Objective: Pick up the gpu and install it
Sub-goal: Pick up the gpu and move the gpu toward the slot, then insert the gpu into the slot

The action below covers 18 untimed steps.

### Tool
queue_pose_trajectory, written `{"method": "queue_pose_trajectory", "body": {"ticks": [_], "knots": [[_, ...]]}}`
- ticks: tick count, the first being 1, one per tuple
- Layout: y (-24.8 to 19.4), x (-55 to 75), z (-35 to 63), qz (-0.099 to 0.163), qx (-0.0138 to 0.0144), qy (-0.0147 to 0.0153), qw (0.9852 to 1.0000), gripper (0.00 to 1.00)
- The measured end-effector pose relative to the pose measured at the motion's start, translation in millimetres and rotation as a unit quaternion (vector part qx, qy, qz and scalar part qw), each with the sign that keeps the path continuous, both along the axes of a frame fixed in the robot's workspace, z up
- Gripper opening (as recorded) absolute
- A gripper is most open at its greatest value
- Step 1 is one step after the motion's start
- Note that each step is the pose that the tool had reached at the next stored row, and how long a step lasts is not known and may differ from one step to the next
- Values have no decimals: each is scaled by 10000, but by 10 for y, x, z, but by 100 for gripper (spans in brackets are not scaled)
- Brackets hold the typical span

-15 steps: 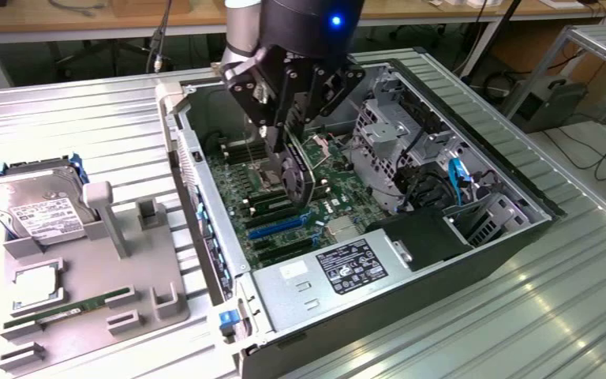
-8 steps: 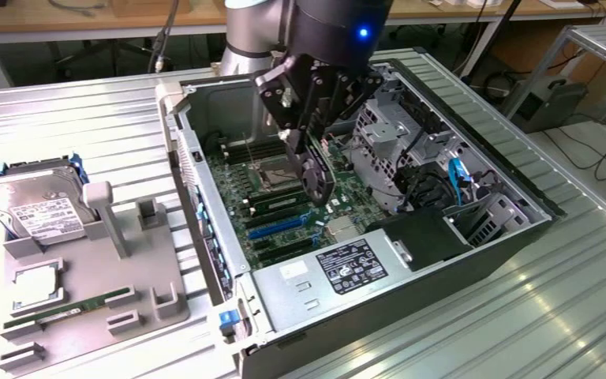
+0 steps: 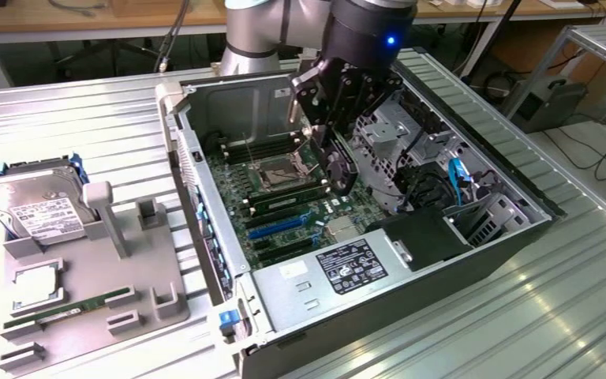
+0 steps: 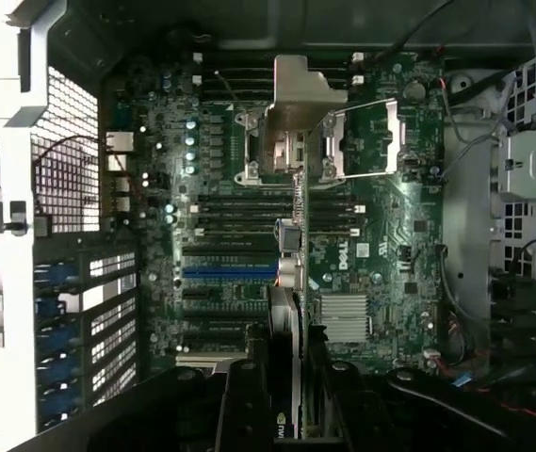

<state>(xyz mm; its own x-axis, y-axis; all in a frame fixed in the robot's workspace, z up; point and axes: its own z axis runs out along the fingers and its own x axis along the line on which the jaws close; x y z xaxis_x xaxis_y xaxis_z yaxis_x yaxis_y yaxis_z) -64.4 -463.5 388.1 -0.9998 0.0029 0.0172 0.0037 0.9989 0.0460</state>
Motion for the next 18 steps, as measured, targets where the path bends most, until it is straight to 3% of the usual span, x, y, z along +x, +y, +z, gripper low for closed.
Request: {"method": "queue_pose_trajectory", "body": {"ticks": [16,18], "knots": [[0,0,1,-1,-1,3,10000,26],[0,0,-3,196,-1,-1,9998,26]]}}
